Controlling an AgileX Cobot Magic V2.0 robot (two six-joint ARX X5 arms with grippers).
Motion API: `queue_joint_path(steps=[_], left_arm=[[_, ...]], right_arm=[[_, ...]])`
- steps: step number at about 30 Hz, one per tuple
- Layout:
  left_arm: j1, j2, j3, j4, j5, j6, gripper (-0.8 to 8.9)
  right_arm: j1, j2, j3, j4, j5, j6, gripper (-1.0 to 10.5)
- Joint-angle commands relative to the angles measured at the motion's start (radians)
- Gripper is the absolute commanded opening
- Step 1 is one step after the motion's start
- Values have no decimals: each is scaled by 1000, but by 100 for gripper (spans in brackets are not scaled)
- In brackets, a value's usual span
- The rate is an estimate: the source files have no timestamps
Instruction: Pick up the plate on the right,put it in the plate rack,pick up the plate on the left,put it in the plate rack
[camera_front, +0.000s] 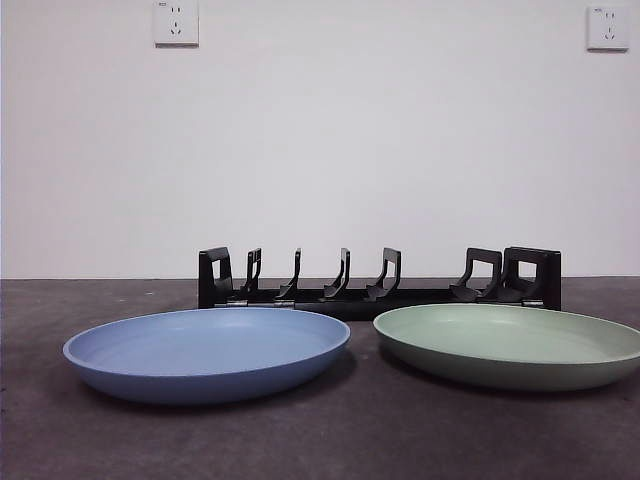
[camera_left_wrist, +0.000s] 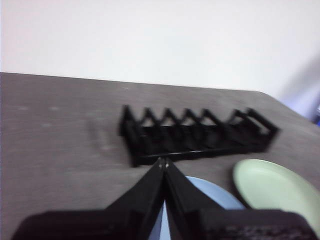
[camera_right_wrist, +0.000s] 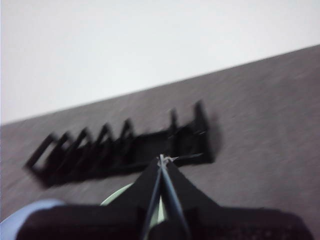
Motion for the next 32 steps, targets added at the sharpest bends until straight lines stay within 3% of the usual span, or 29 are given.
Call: queue_joint_path(steps=[1,4,9,16,32], left_arm=[[3,67,77,-48,89,17,-7],[3,142,172,-129,173,61,-7],[3,249,331,-278,263,153,-7],[-13,358,515,-494,300,272,-7],[-106,449,593,-567,301,321,1]], right_arm=[[0,80,103,-79,-82,-61,-11],[0,173,224,-202,-168,-122,-11],[0,304,413,-413,-237,-230,-11],[1,439,591,-669,-296,-356,-11],[1,492,624,-737,-296,-373,3]])
